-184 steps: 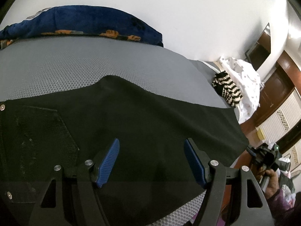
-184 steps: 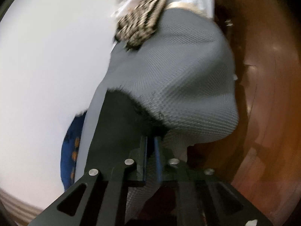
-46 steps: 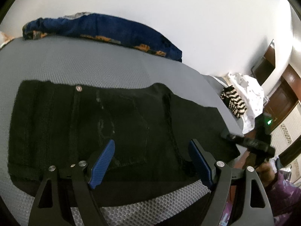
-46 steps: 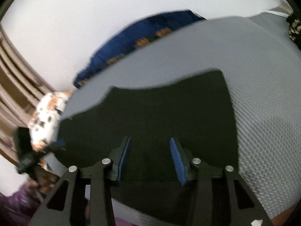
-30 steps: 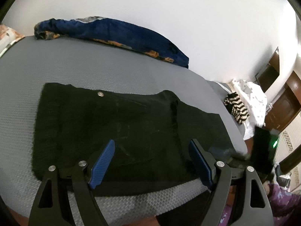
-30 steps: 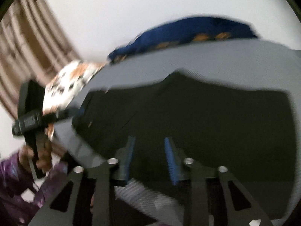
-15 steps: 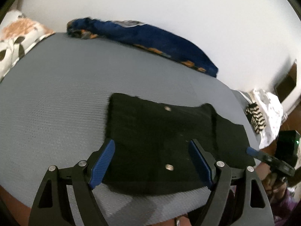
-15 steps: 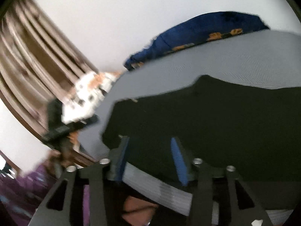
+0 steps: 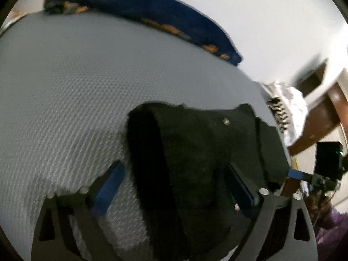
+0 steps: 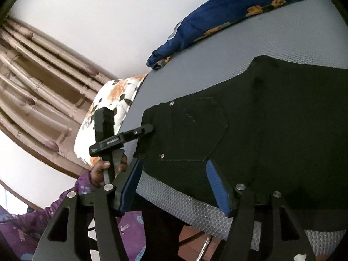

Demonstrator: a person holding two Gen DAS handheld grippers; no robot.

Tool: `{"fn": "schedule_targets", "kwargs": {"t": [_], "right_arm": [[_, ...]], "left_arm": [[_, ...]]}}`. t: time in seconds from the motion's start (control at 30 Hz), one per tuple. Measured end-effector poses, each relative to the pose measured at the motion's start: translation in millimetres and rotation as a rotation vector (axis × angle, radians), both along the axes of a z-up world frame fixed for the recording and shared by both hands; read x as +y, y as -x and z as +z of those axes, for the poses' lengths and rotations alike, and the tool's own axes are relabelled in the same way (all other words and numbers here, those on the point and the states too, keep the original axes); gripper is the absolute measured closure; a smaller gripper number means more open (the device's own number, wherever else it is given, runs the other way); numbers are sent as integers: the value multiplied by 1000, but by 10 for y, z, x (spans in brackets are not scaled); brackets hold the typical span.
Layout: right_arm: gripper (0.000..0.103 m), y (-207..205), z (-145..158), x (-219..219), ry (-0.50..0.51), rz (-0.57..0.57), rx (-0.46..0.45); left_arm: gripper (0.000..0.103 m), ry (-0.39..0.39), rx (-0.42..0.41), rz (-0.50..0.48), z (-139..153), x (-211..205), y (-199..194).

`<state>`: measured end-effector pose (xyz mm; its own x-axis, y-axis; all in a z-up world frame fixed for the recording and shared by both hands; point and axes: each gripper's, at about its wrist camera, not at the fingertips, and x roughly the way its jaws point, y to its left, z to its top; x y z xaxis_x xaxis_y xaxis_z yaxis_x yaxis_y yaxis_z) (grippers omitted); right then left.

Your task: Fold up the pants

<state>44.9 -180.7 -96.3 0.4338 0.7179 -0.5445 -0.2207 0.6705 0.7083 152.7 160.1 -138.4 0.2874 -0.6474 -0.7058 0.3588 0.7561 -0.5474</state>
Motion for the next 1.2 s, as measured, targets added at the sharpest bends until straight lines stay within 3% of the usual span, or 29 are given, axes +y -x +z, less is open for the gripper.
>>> {"fn": "schedule_targets", "kwargs": {"t": [0.1,0.13,0.17,0.2,0.33,0.5,0.77,0.93,1.1,1.2], "right_arm": [[38,-37,-37,-66,-29,-34,24],[38,-57,-63,-84,-49,-45,37],[38,-68,-79,-101,-57,-51,45],[38,-81,-99,-109,-62,-60,56],[38,-90,-145,-69,-55,-63,68],[38,-115,-179,-55,-52,-60,74],[37,-6,-102,-327,-86,-109,30],[37,34,-5,-457,-54,-103,-28],[37,57,150,-570,-73,-44,-85],[30,126,209,-750,-89,-34,-115]], "left_arm": [[9,-48,4,-116,27,-174,-43],[19,-46,11,-132,32,-193,-56],[35,-41,16,-132,33,-199,-67],[62,-50,32,-133,11,-206,-93],[73,-53,-9,-84,93,-286,10],[81,7,-88,-11,430,-359,263],[82,110,-57,11,914,-714,344],[90,136,-31,-11,1250,-1172,369],[91,134,-9,-42,1454,-1748,399],[91,122,-4,-76,1476,-2150,432]]}}
